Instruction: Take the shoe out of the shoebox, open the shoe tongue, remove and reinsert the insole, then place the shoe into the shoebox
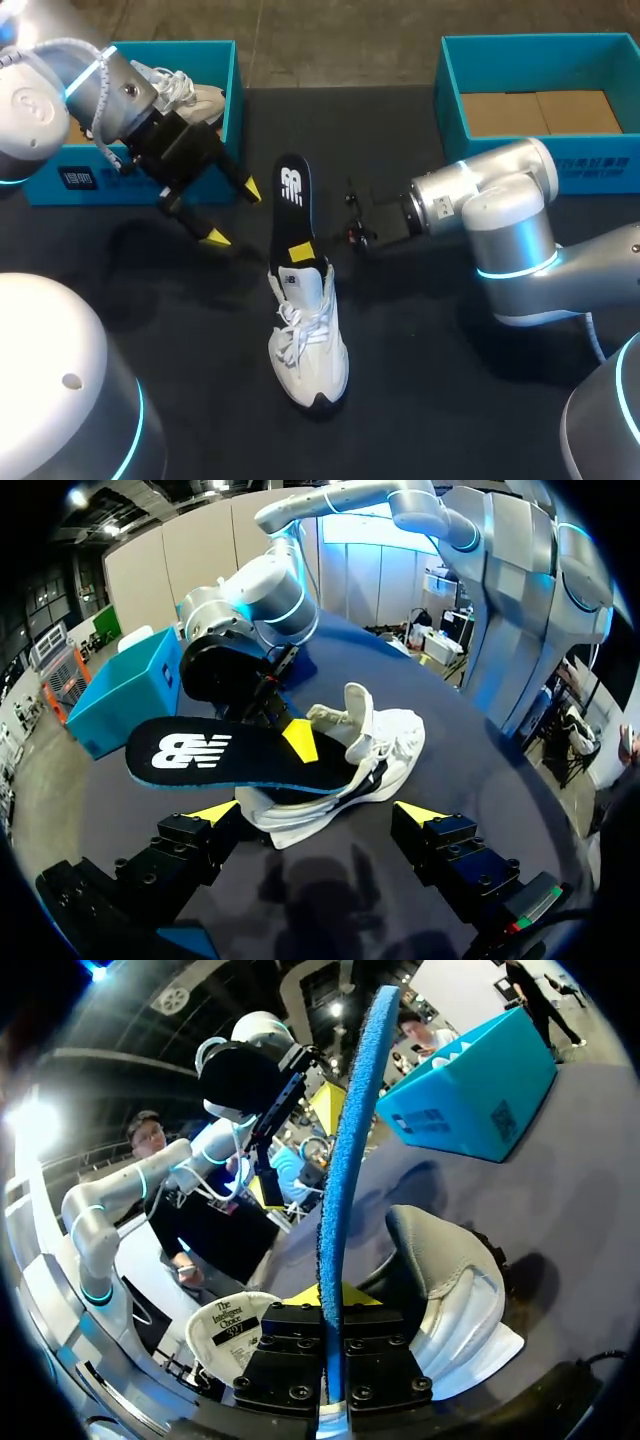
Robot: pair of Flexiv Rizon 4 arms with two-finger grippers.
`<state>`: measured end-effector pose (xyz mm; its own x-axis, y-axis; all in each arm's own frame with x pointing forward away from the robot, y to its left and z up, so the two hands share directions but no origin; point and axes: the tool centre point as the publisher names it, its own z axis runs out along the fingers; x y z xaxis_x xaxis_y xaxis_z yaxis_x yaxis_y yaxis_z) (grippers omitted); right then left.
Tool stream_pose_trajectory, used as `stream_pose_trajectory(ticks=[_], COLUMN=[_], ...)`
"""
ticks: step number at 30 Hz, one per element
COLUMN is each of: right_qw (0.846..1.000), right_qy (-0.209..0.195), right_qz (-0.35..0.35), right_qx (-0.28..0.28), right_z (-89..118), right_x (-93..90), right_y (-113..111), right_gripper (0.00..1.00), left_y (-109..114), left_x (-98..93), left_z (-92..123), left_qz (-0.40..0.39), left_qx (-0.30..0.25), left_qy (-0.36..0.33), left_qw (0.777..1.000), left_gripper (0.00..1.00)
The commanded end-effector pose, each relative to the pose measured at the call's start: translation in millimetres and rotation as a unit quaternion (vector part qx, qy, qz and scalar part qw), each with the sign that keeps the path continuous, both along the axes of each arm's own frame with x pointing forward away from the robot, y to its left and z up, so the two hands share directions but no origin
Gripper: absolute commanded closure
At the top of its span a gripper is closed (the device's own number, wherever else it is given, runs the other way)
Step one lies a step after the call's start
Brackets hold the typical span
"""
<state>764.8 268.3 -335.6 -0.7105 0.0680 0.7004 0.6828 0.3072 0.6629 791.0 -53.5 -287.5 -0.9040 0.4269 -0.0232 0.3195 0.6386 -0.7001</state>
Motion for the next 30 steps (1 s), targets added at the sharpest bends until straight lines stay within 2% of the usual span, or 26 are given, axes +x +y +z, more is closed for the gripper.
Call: stream_pose_trajectory(ticks=[1,5,12,15,18,30], right_qw=[1.000,1.000,0.999,0.999,0.998,0.995], right_qy=[-0.004,-0.011,-0.021,-0.011,0.001,0.027], right_qz=[-0.001,-0.001,0.005,0.022,0.032,0.038], right_qx=[-0.011,-0.017,-0.024,-0.037,-0.052,-0.083], right_z=[8,12,17,15,12,-2], right_x=[0.4,4.0,12.8,16.7,17.3,2.3], right_y=[-1,-2,-1,2,2,-4], right_gripper=[0.84,0.79,0.77,0.82,1.00,1.00], left_y=[1,1,2,2,2,6], left_x=[1.0,0.1,-1.4,-2.4,-2.7,-4.4], left_z=[-2,-1,-2,-3,-4,-6], left_qz=[-0.001,-0.002,-0.003,-0.004,-0.005,-0.004], left_qx=[-0.001,-0.005,-0.008,-0.010,-0.012,-0.014], left_qy=[0.001,0.002,0.006,0.008,0.010,0.012], left_qw=[1.000,1.000,1.000,1.000,1.000,1.000], left_gripper=[0.00,0.00,0.00,0.00,0.00,0.00])
